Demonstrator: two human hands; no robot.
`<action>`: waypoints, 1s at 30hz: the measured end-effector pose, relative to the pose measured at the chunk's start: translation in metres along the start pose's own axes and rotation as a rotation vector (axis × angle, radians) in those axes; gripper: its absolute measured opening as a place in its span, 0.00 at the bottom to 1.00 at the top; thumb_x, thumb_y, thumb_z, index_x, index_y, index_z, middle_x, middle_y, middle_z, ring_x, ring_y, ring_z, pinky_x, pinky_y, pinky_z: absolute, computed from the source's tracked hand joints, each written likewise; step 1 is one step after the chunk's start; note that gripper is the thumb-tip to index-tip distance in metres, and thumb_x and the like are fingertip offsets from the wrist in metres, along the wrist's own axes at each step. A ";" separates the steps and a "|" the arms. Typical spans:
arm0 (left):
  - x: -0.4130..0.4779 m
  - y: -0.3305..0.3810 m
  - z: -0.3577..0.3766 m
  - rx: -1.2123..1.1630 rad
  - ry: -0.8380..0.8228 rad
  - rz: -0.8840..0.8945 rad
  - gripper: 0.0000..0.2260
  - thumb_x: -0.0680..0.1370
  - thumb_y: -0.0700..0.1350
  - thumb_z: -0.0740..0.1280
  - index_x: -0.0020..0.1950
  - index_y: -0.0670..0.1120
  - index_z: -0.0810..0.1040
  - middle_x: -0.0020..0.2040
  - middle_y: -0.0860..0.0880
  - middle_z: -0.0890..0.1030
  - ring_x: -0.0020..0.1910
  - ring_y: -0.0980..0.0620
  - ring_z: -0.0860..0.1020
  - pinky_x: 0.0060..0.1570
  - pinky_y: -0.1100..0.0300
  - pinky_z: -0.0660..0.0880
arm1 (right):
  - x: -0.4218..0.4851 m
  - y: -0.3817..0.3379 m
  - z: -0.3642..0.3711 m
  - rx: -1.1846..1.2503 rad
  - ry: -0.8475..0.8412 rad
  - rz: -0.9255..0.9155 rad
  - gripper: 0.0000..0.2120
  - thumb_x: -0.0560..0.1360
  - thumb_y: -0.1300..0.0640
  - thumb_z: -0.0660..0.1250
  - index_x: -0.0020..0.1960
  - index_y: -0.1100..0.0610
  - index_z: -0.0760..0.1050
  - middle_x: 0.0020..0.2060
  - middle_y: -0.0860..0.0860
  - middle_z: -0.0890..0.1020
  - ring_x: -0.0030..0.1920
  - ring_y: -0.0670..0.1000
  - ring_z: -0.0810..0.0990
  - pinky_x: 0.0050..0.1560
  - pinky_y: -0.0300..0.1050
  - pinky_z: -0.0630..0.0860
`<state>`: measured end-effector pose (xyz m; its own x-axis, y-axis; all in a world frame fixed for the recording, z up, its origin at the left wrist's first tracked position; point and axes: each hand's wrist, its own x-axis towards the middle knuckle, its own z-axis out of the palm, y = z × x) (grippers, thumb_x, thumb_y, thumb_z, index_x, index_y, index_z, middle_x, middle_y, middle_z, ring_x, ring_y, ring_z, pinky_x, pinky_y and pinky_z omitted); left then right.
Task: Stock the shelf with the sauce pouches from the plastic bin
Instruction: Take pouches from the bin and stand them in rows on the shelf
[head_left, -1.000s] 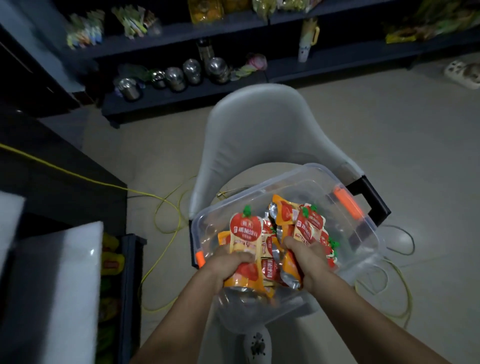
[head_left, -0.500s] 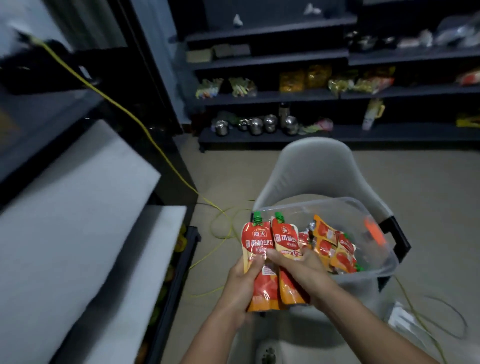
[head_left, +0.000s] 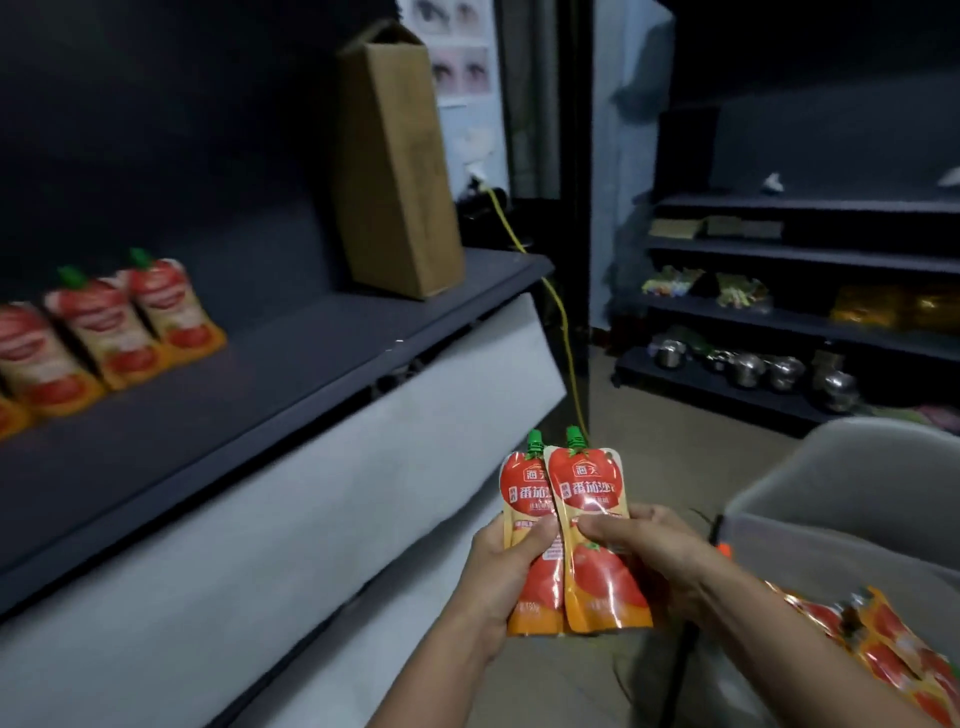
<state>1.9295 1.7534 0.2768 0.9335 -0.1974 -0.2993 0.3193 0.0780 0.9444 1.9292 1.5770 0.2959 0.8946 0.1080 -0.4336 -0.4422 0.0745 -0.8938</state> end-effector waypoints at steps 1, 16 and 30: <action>-0.007 0.007 -0.014 -0.012 0.032 0.020 0.15 0.75 0.48 0.72 0.60 0.46 0.78 0.51 0.44 0.86 0.49 0.43 0.85 0.54 0.44 0.81 | 0.002 -0.006 0.016 -0.003 -0.039 -0.015 0.22 0.64 0.58 0.76 0.56 0.63 0.78 0.46 0.61 0.86 0.46 0.62 0.85 0.51 0.58 0.81; -0.106 0.125 -0.301 -0.019 0.586 0.387 0.10 0.78 0.48 0.69 0.57 0.45 0.79 0.48 0.45 0.87 0.46 0.46 0.86 0.49 0.48 0.82 | 0.059 -0.091 0.358 -0.016 -0.404 -0.255 0.11 0.74 0.53 0.69 0.52 0.60 0.78 0.42 0.58 0.86 0.38 0.57 0.86 0.34 0.46 0.81; -0.091 0.161 -0.506 0.041 0.798 0.585 0.04 0.78 0.42 0.69 0.52 0.51 0.80 0.49 0.50 0.86 0.49 0.52 0.84 0.48 0.58 0.80 | 0.139 -0.115 0.547 -0.081 -0.393 -0.530 0.05 0.75 0.56 0.69 0.51 0.52 0.78 0.47 0.49 0.84 0.49 0.49 0.82 0.42 0.42 0.75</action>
<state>1.9789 2.2782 0.3872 0.7836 0.5785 0.2265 -0.2192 -0.0838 0.9721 2.0696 2.1258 0.4011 0.8928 0.4322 0.1273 0.0711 0.1439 -0.9870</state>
